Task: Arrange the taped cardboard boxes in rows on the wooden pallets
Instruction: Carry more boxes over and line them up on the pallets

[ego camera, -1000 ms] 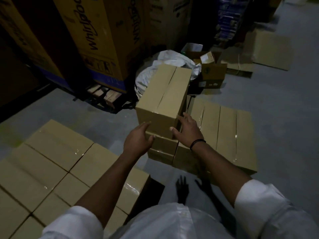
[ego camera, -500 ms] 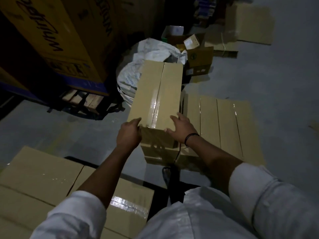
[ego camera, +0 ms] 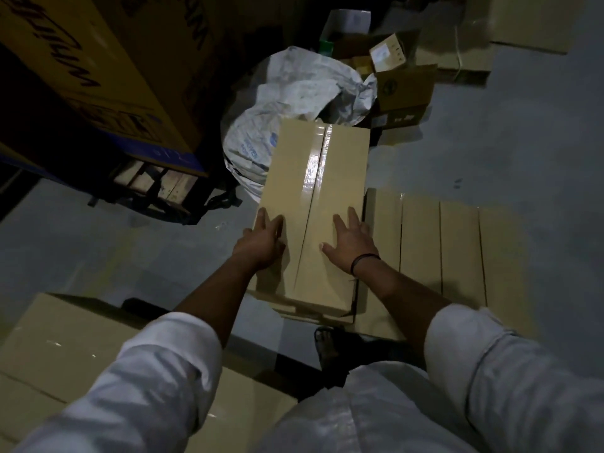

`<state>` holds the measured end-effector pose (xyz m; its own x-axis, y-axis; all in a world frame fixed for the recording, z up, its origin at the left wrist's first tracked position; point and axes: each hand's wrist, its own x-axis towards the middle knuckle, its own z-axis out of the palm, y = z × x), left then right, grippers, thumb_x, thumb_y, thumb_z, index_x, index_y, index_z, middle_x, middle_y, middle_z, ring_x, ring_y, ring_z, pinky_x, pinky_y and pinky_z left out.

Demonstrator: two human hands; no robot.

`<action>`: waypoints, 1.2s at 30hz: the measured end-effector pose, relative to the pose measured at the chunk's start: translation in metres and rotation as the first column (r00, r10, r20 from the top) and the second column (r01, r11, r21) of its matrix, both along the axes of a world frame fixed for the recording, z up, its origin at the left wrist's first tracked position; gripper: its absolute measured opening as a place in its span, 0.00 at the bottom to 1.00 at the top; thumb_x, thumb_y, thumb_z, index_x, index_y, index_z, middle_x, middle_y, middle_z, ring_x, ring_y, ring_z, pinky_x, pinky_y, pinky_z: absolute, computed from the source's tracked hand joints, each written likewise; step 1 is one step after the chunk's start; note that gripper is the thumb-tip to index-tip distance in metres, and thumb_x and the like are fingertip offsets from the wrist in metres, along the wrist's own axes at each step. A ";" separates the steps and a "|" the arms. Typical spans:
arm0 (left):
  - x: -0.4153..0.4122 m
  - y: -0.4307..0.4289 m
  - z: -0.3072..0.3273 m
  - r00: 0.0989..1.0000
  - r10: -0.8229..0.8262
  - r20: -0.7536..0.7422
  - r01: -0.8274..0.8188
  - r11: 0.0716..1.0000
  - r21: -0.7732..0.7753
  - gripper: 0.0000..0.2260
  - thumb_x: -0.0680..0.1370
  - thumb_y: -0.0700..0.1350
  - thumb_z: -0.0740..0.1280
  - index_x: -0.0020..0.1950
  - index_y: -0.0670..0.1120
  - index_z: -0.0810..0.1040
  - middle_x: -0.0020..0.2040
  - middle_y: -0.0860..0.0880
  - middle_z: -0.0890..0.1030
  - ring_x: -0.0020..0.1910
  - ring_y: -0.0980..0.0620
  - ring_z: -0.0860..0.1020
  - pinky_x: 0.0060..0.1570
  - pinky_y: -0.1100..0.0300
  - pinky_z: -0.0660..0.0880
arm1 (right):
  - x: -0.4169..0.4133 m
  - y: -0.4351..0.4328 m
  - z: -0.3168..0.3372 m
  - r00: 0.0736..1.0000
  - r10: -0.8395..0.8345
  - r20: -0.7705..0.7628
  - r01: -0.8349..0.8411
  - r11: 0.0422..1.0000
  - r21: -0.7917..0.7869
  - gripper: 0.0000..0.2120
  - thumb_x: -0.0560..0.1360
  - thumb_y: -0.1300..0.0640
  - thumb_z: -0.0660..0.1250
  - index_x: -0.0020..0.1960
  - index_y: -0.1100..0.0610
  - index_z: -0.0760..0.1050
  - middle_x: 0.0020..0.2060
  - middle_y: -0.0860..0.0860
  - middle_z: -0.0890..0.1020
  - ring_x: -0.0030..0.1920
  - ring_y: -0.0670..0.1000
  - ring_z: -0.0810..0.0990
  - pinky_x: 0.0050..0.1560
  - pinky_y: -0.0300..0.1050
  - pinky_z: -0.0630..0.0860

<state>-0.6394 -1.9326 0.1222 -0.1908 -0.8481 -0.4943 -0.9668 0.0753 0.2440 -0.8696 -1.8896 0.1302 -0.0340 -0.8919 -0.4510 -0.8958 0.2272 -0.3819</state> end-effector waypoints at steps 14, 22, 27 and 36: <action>-0.027 -0.087 -0.007 0.995 -0.100 -0.019 0.099 0.995 -0.027 0.44 0.76 0.70 0.65 0.83 0.61 0.45 0.83 0.45 0.35 0.75 0.22 0.55 0.69 0.32 0.62 | -0.004 -0.072 -0.012 0.995 -0.097 -0.007 0.097 0.995 -0.032 0.42 0.77 0.36 0.65 0.83 0.48 0.48 0.81 0.48 0.38 0.78 0.69 0.51 0.71 0.62 0.66; -0.040 -0.083 0.001 0.999 -0.025 -0.029 0.023 0.998 -0.067 0.44 0.74 0.72 0.66 0.83 0.62 0.47 0.84 0.48 0.37 0.75 0.24 0.57 0.69 0.35 0.64 | -0.005 -0.071 -0.014 0.988 -0.144 0.051 0.147 0.986 -0.073 0.45 0.73 0.37 0.69 0.82 0.47 0.51 0.81 0.46 0.40 0.77 0.67 0.52 0.71 0.61 0.67; -0.046 -0.055 0.022 1.000 0.009 0.004 -0.008 0.995 -0.103 0.49 0.69 0.77 0.65 0.83 0.61 0.49 0.84 0.49 0.39 0.74 0.26 0.60 0.69 0.37 0.64 | -0.009 -0.059 -0.005 0.985 -0.152 0.078 0.159 0.982 -0.100 0.45 0.74 0.30 0.65 0.83 0.46 0.51 0.82 0.46 0.42 0.79 0.66 0.51 0.72 0.63 0.64; -0.024 0.039 0.078 0.971 0.240 -0.008 -0.235 0.946 -0.222 0.54 0.63 0.83 0.61 0.83 0.61 0.51 0.85 0.51 0.44 0.76 0.28 0.60 0.71 0.33 0.63 | 0.017 -0.014 0.052 0.995 0.007 0.097 0.015 0.975 -0.223 0.48 0.69 0.22 0.60 0.82 0.45 0.56 0.82 0.45 0.45 0.78 0.66 0.53 0.74 0.64 0.63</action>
